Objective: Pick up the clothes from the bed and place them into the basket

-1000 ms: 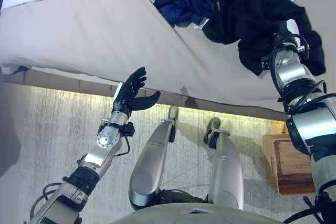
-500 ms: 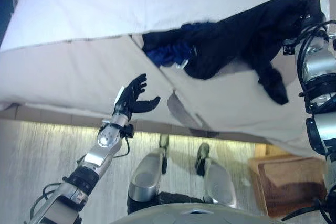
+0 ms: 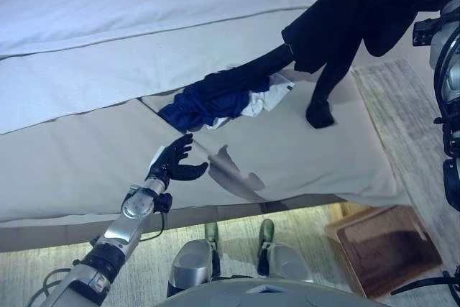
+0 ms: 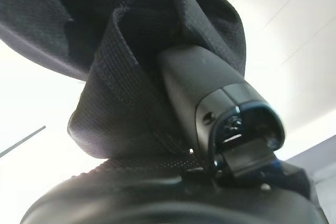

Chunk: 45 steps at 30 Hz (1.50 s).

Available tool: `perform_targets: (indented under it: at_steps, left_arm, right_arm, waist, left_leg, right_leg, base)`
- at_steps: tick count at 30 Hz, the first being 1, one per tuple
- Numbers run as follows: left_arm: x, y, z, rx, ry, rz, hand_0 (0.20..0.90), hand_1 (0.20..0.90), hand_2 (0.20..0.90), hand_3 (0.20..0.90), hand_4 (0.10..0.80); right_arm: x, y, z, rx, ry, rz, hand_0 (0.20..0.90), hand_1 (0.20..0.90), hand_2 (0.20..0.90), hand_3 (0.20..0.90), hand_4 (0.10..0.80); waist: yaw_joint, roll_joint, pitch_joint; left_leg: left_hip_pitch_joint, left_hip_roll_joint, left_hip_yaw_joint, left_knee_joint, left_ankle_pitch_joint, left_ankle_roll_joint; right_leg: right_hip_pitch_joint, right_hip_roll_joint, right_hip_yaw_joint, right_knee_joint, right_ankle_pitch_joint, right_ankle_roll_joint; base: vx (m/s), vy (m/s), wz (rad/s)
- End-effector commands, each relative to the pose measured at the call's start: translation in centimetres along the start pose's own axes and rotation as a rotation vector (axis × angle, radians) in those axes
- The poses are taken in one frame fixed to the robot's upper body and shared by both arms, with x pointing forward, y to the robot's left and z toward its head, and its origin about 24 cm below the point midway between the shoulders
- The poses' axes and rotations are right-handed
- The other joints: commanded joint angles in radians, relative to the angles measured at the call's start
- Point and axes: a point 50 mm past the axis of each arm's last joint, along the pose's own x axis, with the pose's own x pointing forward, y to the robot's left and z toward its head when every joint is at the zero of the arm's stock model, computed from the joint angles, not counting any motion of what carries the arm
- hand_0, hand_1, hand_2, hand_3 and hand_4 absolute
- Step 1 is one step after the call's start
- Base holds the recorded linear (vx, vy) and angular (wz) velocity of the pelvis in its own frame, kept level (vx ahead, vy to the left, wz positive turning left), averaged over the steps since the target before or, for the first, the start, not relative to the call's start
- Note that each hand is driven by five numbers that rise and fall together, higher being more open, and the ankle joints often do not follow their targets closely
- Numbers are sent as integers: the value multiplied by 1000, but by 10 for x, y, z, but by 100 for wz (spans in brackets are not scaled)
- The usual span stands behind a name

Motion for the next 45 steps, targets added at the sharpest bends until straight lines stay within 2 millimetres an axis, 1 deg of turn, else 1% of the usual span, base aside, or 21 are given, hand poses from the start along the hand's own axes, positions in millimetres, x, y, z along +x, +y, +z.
perform_targets:
  at_steps: [1,4,6,8,12,13,17,23,29,33,36,39,40,41,42,45]
  left_arm:
    - [-4,3,-11,-6,11,43,900,900,900,900,800]
    - [0,-8,-11,9,8,29,900,900,900,900,800]
    - [2,-14,-11,20,1,15,900,900,900,900,800]
    - [4,-17,-11,23,-1,14,900,900,900,900,800]
    - [5,-15,-14,42,14,11,900,900,900,900,800]
    - [4,-14,-16,50,21,10,900,900,900,900,800]
    - [4,-12,-20,65,43,7,900,900,900,900,800]
    - [4,-10,-24,78,61,-6,900,900,900,900,800]
    - [5,-13,-24,87,63,-26,900,900,900,900,800]
    - [6,-14,-25,98,69,-38,900,900,900,900,800]
    - [6,-13,-26,104,82,-39,900,900,900,900,800]
    - [7,-12,-27,107,89,-45,900,900,900,900,800]
    - [7,-12,-26,104,90,-45,900,900,900,900,800]
    - [7,-12,-26,105,90,-46,900,900,900,900,800]
    - [8,-13,-26,107,92,-46,900,900,900,900,800]
    - [8,-14,-26,104,95,-46,900,900,900,900,800]
  right_arm:
    - [7,-46,54,-4,-225,-161,300,300,300,200,100]
    - [11,-60,58,-27,-224,-179,300,300,300,200,100]
    - [12,-68,59,-37,-220,-202,300,300,300,200,100]
    - [13,-75,60,-41,-220,-223,300,300,300,200,100]
    - [12,-87,59,-57,-221,-262,300,300,300,200,100]
    - [12,-92,60,-64,-221,-282,300,300,300,200,100]
    - [9,-104,61,-85,-220,-307,300,300,300,200,100]
    - [5,-129,60,-114,-220,-361,300,300,300,200,100]
    - [2,-144,56,-141,-190,-384,300,300,300,200,100]
    - [0,-148,47,-165,-163,-368,300,300,300,200,100]
    - [-1,-150,36,-186,-132,-347,300,300,300,200,100]
    - [-5,-153,22,-167,-91,-329,300,300,300,200,100]
    - [-6,-153,15,-157,-76,-310,300,300,300,200,100]
    - [-7,-153,13,-156,-72,-306,300,300,300,200,100]
    - [-9,-151,5,-160,-58,-291,300,300,300,200,100]
    - [-13,-148,-4,-159,-41,-283,300,300,300,200,100]
  waist:
    - [-18,-45,-233]
    - [-35,-61,-250]
    - [-45,-68,-257]
    - [-59,-71,-263]
    - [-89,-71,-273]
    - [-102,-71,-275]
    - [-128,-69,-281]
    - [-172,-71,-290]
    - [-208,-70,-291]
    - [-232,-64,-290]
    - [-249,-63,-291]
    - [-270,-58,-291]
    - [-281,-52,-289]
    - [-281,-52,-289]
    - [-290,-50,-287]
    - [-302,-43,-285]
  left_leg:
    - [-22,34,-34,41,-97,-33]
    - [1,38,-19,9,-90,-43]
    - [10,38,-13,-8,-86,-51]
    - [17,41,0,-21,-84,-56]
    - [31,44,22,-28,-89,-56]
    - [38,45,32,-33,-91,-54]
    - [51,44,45,-50,-92,-53]
    - [66,45,78,-65,-94,-50]
    - [71,47,102,-57,-103,-49]
    - [75,48,117,-44,-115,-48]
    - [80,50,131,-33,-123,-48]
    - [84,56,148,-18,-135,-47]
    - [86,58,155,-14,-139,-48]
    - [87,59,156,-13,-140,-48]
    - [88,60,162,-9,-143,-47]
    - [90,62,172,-7,-147,-47]
  right_leg:
    - [-9,-47,-20,67,-44,81]
    - [25,-29,-15,16,-45,70]
    - [43,-17,-7,-21,-38,67]
    - [50,-11,1,-40,-34,66]
    - [51,-5,26,-50,-32,68]
    - [50,-2,37,-55,-29,70]
    - [47,4,62,-69,-20,77]
    - [35,18,104,-77,-11,85]
    - [23,26,131,-70,-11,87]
    - [18,29,150,-67,-12,88]
    - [17,31,166,-69,-9,88]
    - [9,32,181,-67,-5,88]
    - [6,32,185,-67,-3,89]
    - [5,32,186,-67,-2,89]
    - [1,32,193,-69,1,88]
    - [-6,35,205,-71,6,88]
  base:
    - [24,-50,-1]
    - [25,-42,-3]
    - [-3,-23,-20]
    - [-23,1,-26]
    - [6,13,-25]
    - [16,22,-20]
    - [17,33,-19]
    - [11,19,-21]
    - [7,5,-15]
    - [20,4,-20]
    - [29,-5,-15]
    - [35,-23,-14]
    - [20,-23,-9]
    - [22,-34,-19]
    - [16,-28,-21]
    - [13,-26,-12]
